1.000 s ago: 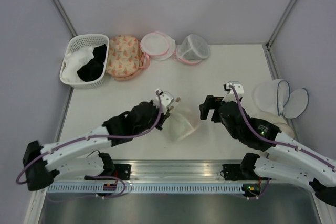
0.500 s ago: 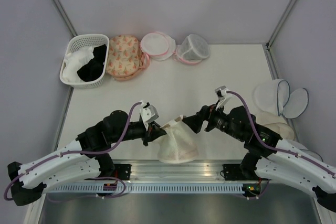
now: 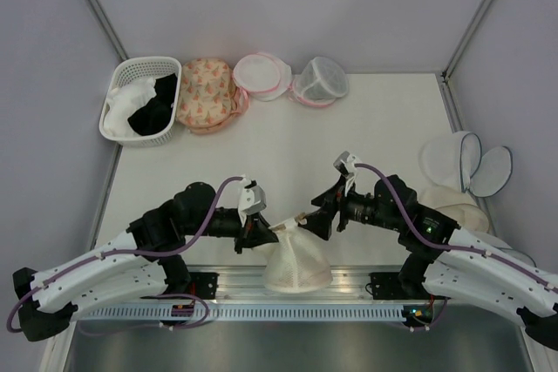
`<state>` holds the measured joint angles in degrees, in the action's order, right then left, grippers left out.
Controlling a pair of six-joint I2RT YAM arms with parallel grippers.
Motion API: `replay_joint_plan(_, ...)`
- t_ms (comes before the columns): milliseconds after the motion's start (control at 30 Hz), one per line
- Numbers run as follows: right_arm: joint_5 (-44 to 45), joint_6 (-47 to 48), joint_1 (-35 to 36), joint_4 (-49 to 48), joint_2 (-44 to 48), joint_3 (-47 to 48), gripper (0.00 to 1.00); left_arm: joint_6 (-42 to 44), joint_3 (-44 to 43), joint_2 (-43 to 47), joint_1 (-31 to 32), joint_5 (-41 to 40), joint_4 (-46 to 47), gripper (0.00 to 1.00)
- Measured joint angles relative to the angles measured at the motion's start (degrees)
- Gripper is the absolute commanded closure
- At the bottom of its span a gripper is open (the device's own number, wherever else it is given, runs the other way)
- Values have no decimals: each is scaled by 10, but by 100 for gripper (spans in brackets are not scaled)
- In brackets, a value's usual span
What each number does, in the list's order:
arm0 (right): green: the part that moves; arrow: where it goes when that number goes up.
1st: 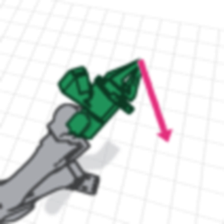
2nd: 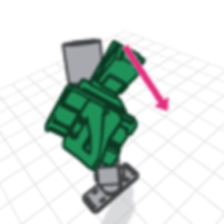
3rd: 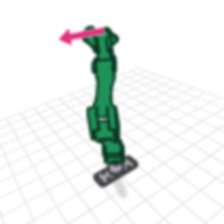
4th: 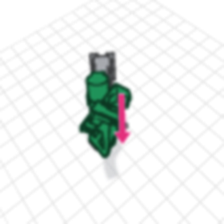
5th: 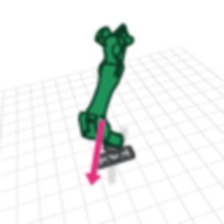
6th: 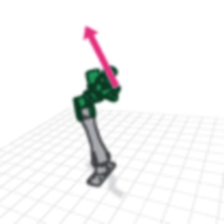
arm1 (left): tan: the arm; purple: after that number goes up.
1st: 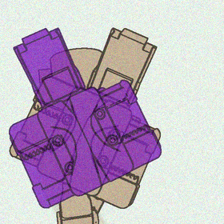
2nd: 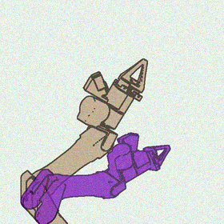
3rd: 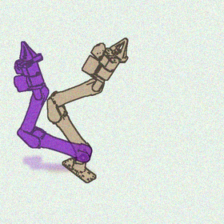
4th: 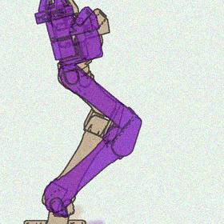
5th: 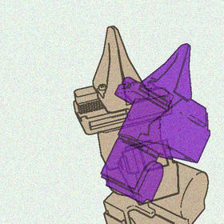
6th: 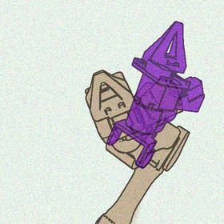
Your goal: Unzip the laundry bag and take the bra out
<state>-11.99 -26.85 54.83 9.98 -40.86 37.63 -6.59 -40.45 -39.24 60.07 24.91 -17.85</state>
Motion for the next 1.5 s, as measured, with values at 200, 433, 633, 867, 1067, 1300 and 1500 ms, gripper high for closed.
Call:
replay_joint_plan(200,-66,38,0,-16,-48,-3,100,0,-5,-6,-2,20,-21,98)
replay_joint_plan(433,-56,70,0,28,-70,17,100,-7,-19,-23,-4,-62,-49,73)
replay_joint_plan(633,45,82,0,74,-62,45,100,-53,-64,-84,-4,-230,-58,0)
replay_joint_plan(867,167,111,0,117,-64,71,100,-176,-172,-185,-3,-351,-103,0)
replay_joint_plan(1067,254,143,2,126,-76,75,100,-316,-208,-209,-4,-344,-99,0)
replay_joint_plan(1300,333,167,63,142,-114,77,99,-472,-154,-245,-119,-169,15,0)
replay_joint_plan(1500,396,175,137,151,-124,77,100,-571,-85,-293,-206,-50,84,0)
